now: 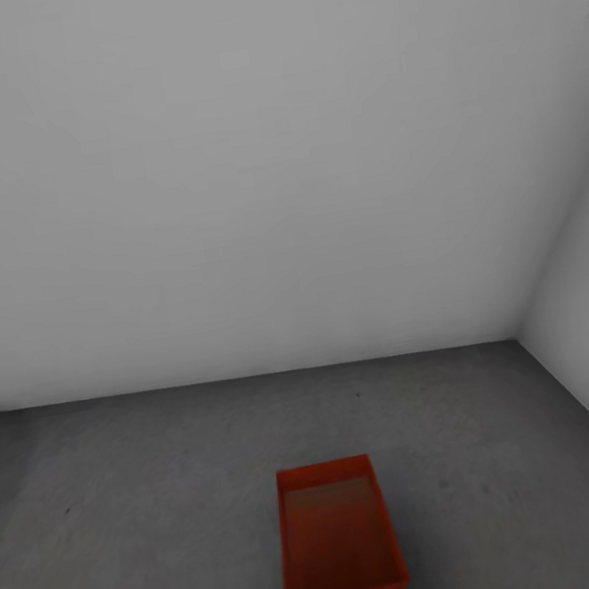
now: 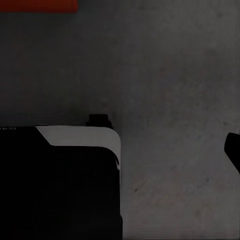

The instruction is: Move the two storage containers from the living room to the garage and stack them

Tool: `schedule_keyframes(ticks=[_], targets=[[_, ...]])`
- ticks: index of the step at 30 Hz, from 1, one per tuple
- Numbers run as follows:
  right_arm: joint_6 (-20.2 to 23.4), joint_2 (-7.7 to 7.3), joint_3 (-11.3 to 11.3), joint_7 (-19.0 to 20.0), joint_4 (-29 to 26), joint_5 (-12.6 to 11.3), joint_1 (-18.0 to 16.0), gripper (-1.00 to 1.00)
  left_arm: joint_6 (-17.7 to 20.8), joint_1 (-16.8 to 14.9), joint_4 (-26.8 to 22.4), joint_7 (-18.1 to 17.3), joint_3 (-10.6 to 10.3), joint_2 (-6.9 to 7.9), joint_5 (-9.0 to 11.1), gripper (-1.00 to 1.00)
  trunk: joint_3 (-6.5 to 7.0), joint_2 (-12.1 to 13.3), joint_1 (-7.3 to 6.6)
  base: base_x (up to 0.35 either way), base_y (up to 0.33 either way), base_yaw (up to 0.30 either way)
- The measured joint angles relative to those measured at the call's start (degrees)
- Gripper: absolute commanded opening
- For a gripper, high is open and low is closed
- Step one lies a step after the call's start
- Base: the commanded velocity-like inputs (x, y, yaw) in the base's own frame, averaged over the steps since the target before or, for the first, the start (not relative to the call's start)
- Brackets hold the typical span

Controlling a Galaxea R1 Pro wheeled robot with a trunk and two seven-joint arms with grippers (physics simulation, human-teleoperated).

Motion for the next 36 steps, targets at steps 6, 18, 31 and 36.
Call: schedule_keyframes(ticks=[6, 18, 31, 36], targets=[[0.0, 0.0, 0.0, 0.0, 0.0, 0.0, 0.0, 1.0, 0.0, 0.0, 0.0, 0.0, 0.0, -0.03, 0.0, 1.0, 0.0, 0.0, 0.0, -0.324, 0.0, 0.0], [-0.2, -0.01, -0.1, 0.0, 0.0, -0.2, 0.0, 1.0, 0.0, 0.0, 0.0, 0.0, 0.0, -0.03, 0.0, 1.0, 0.6, 0.0, -0.04, -0.115, 0.0, 0.0], [-0.3, -0.01, -0.1, 0.0, 0.0, -0.3, 0.0, 1.0, 0.0, 0.0, 0.0, 0.0, 0.0, -0.03, 0.0, 1.0, 1.76, 0.0, -0.04, -0.001, 0.0, 0.0], [-0.3, -0.01, -0.1, 0.0, 0.0, -0.3, 0.0, 1.0, 0.0, 0.0, 0.0, 0.0, 0.0, -0.03, 0.0, 1.0, 2.21, 0.0, -0.04, 0.0, 0.0, 0.0]])
